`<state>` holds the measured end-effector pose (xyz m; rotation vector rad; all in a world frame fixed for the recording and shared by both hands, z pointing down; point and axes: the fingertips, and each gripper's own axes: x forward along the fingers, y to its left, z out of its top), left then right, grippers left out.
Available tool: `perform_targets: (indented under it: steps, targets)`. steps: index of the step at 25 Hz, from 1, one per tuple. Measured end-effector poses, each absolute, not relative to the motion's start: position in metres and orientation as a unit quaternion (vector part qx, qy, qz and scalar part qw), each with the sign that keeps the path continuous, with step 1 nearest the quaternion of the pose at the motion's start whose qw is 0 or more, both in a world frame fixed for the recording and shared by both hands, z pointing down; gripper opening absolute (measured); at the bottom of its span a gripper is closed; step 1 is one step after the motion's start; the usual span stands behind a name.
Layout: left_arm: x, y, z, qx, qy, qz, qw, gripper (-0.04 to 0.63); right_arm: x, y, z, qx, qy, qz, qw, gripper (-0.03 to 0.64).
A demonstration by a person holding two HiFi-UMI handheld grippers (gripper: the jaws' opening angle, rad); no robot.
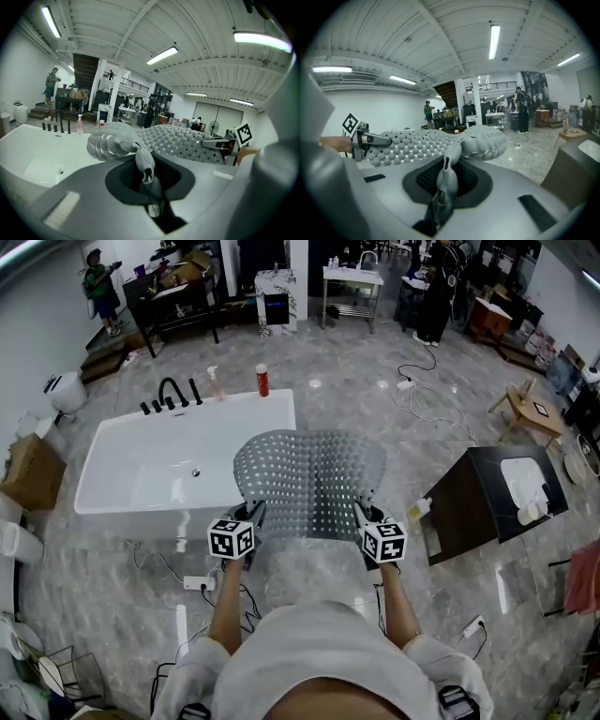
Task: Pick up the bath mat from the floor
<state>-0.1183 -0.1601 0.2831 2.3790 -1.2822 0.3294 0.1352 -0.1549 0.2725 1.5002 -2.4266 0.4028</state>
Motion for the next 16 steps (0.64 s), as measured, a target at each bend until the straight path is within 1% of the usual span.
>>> perform_targets:
  steps: [16]
  targets:
    - [-0.1176,-0.1552,0.2889,0.856,-0.456,0.118,0.214,0.043,0.1338,-0.1483,0.2766,0.517,-0.833,0.14,0.137,0.048]
